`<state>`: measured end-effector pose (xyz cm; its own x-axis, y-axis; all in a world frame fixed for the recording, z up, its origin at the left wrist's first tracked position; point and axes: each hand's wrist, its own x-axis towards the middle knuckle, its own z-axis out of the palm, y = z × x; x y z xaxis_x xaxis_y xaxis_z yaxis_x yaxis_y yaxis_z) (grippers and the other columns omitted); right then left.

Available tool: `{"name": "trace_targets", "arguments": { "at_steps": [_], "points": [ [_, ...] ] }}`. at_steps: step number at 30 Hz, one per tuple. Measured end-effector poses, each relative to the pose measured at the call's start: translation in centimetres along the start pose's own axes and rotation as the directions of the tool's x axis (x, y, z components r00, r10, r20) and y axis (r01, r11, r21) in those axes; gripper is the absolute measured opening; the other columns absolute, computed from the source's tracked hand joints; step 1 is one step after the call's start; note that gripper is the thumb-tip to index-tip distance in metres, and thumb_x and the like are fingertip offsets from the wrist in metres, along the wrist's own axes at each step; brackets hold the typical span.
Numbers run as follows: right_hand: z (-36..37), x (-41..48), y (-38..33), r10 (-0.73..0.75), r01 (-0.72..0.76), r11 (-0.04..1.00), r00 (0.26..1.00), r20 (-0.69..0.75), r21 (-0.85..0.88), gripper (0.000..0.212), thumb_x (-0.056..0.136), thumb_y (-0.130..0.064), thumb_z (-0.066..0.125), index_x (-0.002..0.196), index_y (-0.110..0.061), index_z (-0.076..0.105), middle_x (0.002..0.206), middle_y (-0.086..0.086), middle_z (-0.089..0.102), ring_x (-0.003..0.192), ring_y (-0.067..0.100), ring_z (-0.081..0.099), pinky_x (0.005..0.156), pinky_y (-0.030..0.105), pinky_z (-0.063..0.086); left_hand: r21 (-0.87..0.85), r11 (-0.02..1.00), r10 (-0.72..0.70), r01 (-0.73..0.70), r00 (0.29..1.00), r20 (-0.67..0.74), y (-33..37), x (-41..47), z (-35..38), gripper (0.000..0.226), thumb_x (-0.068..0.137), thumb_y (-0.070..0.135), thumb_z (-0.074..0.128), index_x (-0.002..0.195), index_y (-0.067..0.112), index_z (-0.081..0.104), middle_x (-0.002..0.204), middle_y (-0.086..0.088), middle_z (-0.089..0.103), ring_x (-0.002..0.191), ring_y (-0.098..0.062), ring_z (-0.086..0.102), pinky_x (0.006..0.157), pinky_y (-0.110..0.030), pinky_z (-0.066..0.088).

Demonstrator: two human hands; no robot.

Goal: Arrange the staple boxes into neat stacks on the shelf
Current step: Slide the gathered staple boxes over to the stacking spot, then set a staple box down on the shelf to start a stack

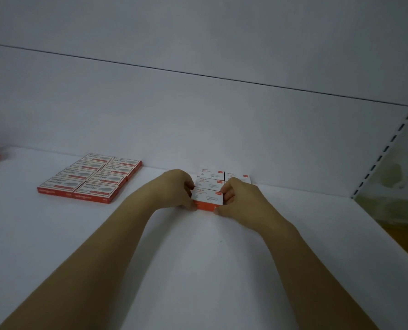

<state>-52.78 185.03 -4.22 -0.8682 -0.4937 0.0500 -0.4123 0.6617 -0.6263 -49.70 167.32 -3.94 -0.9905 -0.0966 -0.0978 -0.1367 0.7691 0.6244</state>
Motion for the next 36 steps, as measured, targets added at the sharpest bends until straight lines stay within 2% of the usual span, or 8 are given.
{"name": "trace_targets", "arguments": {
  "at_steps": [4, 7, 12, 19, 21, 26, 29, 36],
  "points": [
    [-0.2, 0.1, -0.5, -0.001, 0.003, 0.996, 1.0, 0.027, -0.085, 0.04, 0.078, -0.016, 0.072, 0.111, -0.012, 0.051, 0.099, -0.004, 0.06, 0.085, 0.009, 0.054, 0.064, 0.015, 0.044, 0.093, 0.996, -0.012, 0.01, 1.0, 0.023, 0.6, -0.2, 0.0, 0.054, 0.071, 0.024, 0.079, 0.119, 0.009, 0.059, 0.108, -0.003, 0.066, 0.095, -0.019, 0.063, 0.085, -0.027, 0.051],
    [-0.8, 0.0, -1.2, 0.002, 0.017, 0.981, 0.995, 0.097, -0.195, 0.044, 0.081, -0.018, 0.069, 0.119, -0.012, 0.046, 0.11, -0.001, 0.06, 0.09, 0.011, 0.053, 0.059, 0.012, 0.038, 0.254, 0.967, -0.031, 0.03, 1.0, 0.002, 1.1, -0.9, -0.5, 0.066, 0.072, 0.037, 0.078, 0.127, 0.013, 0.051, 0.117, -0.002, 0.059, 0.101, -0.018, 0.055, 0.085, -0.025, 0.045],
    [-2.1, -1.4, -2.7, -0.013, 0.075, 0.921, 0.987, 0.162, -0.381, 0.039, 0.086, -0.017, 0.062, 0.123, -0.015, 0.049, 0.117, -0.002, 0.057, 0.108, 0.016, 0.055, 0.076, 0.016, 0.037, 0.468, 0.882, -0.022, 0.057, 0.997, -0.08, 0.6, -3.4, -1.7, 0.057, 0.081, 0.036, 0.069, 0.127, 0.007, 0.052, 0.127, -0.011, 0.054, 0.114, -0.026, 0.052, 0.09, -0.031, 0.043],
    [-3.1, -0.9, -6.2, 0.04, 0.096, 0.779, 0.979, 0.201, -0.619, 0.041, 0.087, -0.026, 0.062, 0.121, -0.008, 0.048, 0.12, 0.011, 0.055, 0.098, 0.022, 0.055, 0.071, 0.026, 0.045, 0.555, 0.814, -0.058, 0.171, 0.975, -0.216, -1.2, -7.8, -4.9, 0.051, 0.081, 0.04, 0.067, 0.119, 0.01, 0.053, 0.12, -0.012, 0.052, 0.111, -0.029, 0.051, 0.091, -0.038, 0.046],
    [-2.6, -0.2, -8.1, 0.002, 0.135, 0.762, 0.977, 0.211, -0.633, 0.038, 0.089, -0.024, 0.059, 0.12, -0.005, 0.049, 0.119, 0.012, 0.055, 0.099, 0.023, 0.055, 0.069, 0.025, 0.042, 0.55, 0.808, -0.069, 0.212, 0.961, -0.269, -1.7, -9.4, -6.2, 0.05, 0.083, 0.039, 0.065, 0.123, 0.012, 0.051, 0.12, -0.01, 0.052, 0.111, -0.028, 0.051, 0.09, -0.036, 0.045],
    [1.1, 1.2, -14.2, -0.152, 0.283, 0.739, 0.954, 0.258, -0.611, 0.038, 0.089, -0.024, 0.055, 0.121, -0.005, 0.051, 0.122, 0.012, 0.055, 0.109, 0.027, 0.054, 0.085, 0.032, 0.046, 0.502, 0.79, -0.149, 0.351, 0.905, -0.398, -4.0, -14.1, -10.2, 0.049, 0.085, 0.034, 0.063, 0.126, 0.011, 0.051, 0.12, -0.011, 0.054, 0.107, -0.027, 0.054, 0.088, -0.035, 0.049],
    [4.4, 1.3, -18.5, -0.257, 0.395, 0.717, 0.916, 0.309, -0.575, 0.036, 0.088, -0.027, 0.056, 0.119, -0.008, 0.051, 0.121, 0.011, 0.056, 0.109, 0.027, 0.054, 0.081, 0.031, 0.044, 0.471, 0.764, -0.215, 0.44, 0.863, -0.457, -6.3, -17.7, -12.6, 0.052, 0.086, 0.037, 0.063, 0.127, 0.009, 0.05, 0.122, -0.011, 0.054, 0.109, -0.027, 0.054, 0.09, -0.037, 0.049],
    [12.0, 0.0, -28.6, -0.424, 0.579, 0.675, 0.812, 0.401, -0.457, 0.039, 0.09, -0.025, 0.055, 0.125, -0.009, 0.048, 0.125, 0.011, 0.052, 0.108, 0.025, 0.055, 0.089, 0.033, 0.046, 0.388, 0.706, -0.337, 0.593, 0.762, -0.552, -13.3, -26.7, -17.2, 0.053, 0.087, 0.037, 0.062, 0.131, 0.012, 0.047, 0.132, -0.007, 0.052, 0.118, -0.025, 0.05, 0.097, -0.038, 0.046]
  ]
}}
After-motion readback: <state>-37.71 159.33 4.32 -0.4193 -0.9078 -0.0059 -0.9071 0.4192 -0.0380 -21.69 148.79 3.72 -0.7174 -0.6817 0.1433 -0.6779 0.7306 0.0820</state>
